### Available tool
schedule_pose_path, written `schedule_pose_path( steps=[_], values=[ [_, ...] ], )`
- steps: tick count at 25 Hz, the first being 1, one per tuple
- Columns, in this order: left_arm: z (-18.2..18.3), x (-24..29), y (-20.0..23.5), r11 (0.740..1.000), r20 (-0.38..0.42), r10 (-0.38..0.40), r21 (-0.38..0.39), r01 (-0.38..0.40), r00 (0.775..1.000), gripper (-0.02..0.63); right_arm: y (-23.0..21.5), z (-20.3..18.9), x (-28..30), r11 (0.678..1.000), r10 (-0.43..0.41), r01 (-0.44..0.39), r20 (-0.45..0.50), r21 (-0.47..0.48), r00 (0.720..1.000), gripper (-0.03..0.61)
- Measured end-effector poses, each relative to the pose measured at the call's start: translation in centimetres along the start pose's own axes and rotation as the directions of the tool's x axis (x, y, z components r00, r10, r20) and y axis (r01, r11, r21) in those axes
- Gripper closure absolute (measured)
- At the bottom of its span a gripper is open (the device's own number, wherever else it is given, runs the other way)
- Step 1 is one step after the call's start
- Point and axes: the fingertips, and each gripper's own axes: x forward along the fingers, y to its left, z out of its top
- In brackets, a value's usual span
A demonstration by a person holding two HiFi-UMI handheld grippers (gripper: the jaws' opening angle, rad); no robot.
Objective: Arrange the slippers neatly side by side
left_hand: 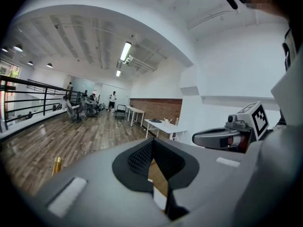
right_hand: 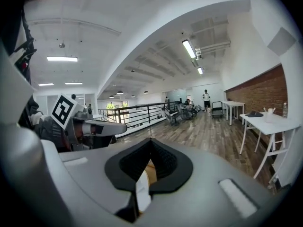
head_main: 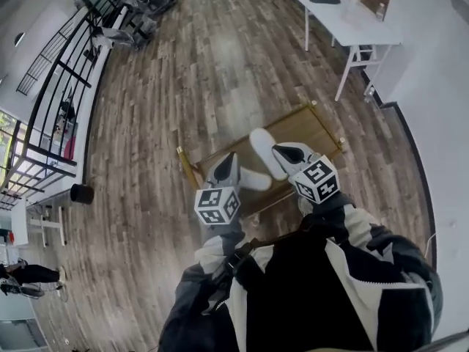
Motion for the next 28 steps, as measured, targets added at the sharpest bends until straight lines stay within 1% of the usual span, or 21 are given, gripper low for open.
schedule_pose_path(
  steps=[2, 4, 6, 9, 12, 14, 17, 20, 23, 28],
  values=[
    [0.1, 1.0, 0.9, 0.997, 0.002, 0.071, -0.027, -0.071, 0.997, 0.597, -1.0, 0.5, 1.7, 0.996, 0.087, -0.087, -0.014, 0.005, 0.996, 0.574],
    [0.4, 1.9, 1.5, 0.988, 0.016, 0.143, -0.058, -0.142, 0.99, 0.597, -2.0, 1.2, 3.0, 0.985, 0.167, -0.168, -0.036, -0.025, 0.985, 0.573],
    [0.9, 2.8, 1.8, 0.977, 0.036, 0.205, -0.071, -0.202, 0.978, 0.597, -3.2, 2.0, 4.0, 0.97, 0.232, -0.235, -0.05, -0.063, 0.971, 0.573],
    [1.0, 3.4, 2.9, 0.953, 0.04, 0.298, -0.059, -0.296, 0.954, 0.597, -4.4, 2.3, 5.6, 0.945, 0.311, -0.315, -0.062, -0.092, 0.949, 0.573],
    [0.9, 3.3, 3.7, 0.922, 0.037, 0.384, -0.072, -0.381, 0.923, 0.597, -5.4, 1.3, 6.7, 0.923, 0.369, -0.377, -0.095, -0.074, 0.924, 0.574],
    [0.8, 3.1, 4.2, 0.905, 0.036, 0.422, -0.075, -0.419, 0.906, 0.597, -5.4, 0.8, 7.5, 0.91, 0.4, -0.41, -0.12, -0.069, 0.908, 0.573],
    [0.0, 2.8, 5.2, 0.889, 0.015, 0.452, -0.093, -0.449, 0.892, 0.597, -4.9, 0.6, 8.7, 0.895, 0.429, -0.441, -0.138, -0.071, 0.893, 0.574],
    [-0.9, 2.7, 5.9, 0.882, -0.001, 0.458, -0.122, -0.454, 0.889, 0.597, -4.3, 0.7, 9.1, 0.89, 0.439, -0.451, -0.139, -0.069, 0.888, 0.572],
    [-0.8, 3.1, 6.5, 0.889, -0.003, 0.446, -0.116, -0.443, 0.895, 0.597, -4.1, 0.7, 9.5, 0.891, 0.434, -0.448, -0.147, -0.078, 0.889, 0.574],
    [-0.5, 3.8, 7.0, 0.909, -0.012, 0.408, -0.086, -0.408, 0.913, 0.597, -4.7, 1.1, 10.0, 0.91, 0.397, -0.409, -0.14, -0.068, 0.907, 0.572]
  ],
)
